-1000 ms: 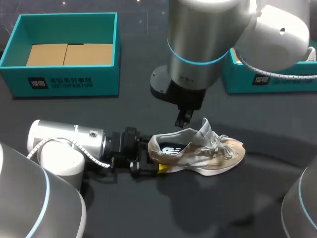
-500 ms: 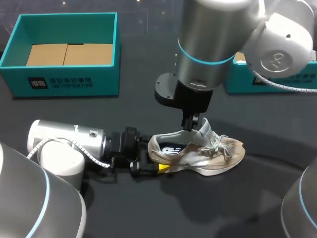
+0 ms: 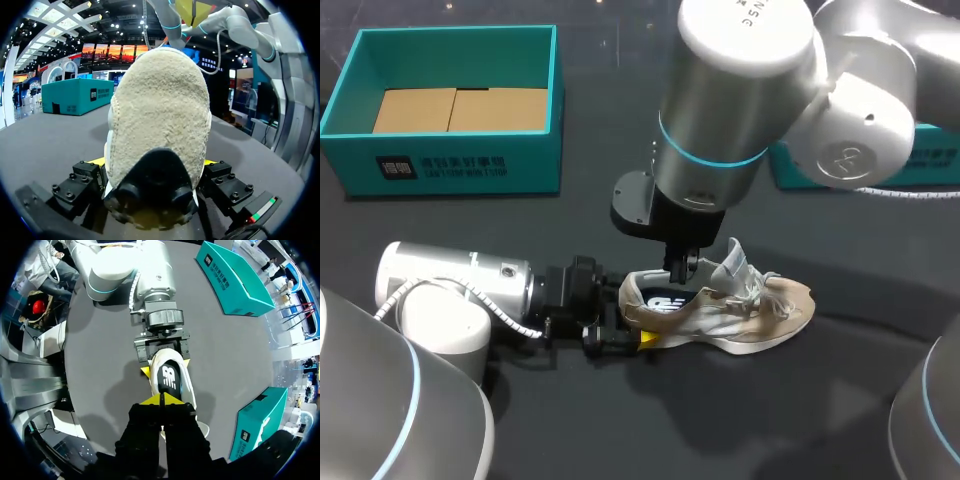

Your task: Take the shoe out of the shoebox, open the shoe tongue, remove and reinsert the insole, then place the shoe into the shoebox

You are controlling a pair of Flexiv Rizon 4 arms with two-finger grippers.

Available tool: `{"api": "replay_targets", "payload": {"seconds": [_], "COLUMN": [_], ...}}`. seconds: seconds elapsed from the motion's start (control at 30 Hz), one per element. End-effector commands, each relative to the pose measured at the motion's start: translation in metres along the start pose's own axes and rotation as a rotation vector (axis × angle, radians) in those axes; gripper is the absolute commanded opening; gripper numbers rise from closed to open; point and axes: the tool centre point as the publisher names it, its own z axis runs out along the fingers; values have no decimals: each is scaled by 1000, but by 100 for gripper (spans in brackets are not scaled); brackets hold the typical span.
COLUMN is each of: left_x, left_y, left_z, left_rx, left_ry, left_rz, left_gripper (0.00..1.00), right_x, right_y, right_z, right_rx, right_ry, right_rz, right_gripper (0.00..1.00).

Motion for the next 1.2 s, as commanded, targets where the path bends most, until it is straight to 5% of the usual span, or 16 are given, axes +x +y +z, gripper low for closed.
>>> {"api": "replay_targets", "payload": {"seconds": [0.03, 0.13, 0.33, 0.4, 0.8, 1.2], "left_x": [2, 2, 2, 2, 2, 2], "left_y": [2, 2, 2, 2, 2, 2], "left_z": [-1, -1, -1, -1, -1, -1], "left_rx": [-1, -1, -1, -1, -1, -1], "left_ry": [0, 0, 0, 0, 0, 0], "left_rz": [1, 1, 1, 1, 1, 1], "left_gripper": [0, 0, 0, 0, 0, 0], "right_x": [0, 0, -5, -5, -5, -13], "right_y": [4, 4, 13, 7, 7, -5], "right_z": [2, 2, 37, 42, 42, 81], "right_rx": [8, 8, 91, 21, 21, 39], "right_ry": [0, 0, 7, 37, 37, 23], "right_rz": [2, 2, -8, 38, 38, -1], "right_gripper": [0, 0, 0, 0, 0, 0]}}
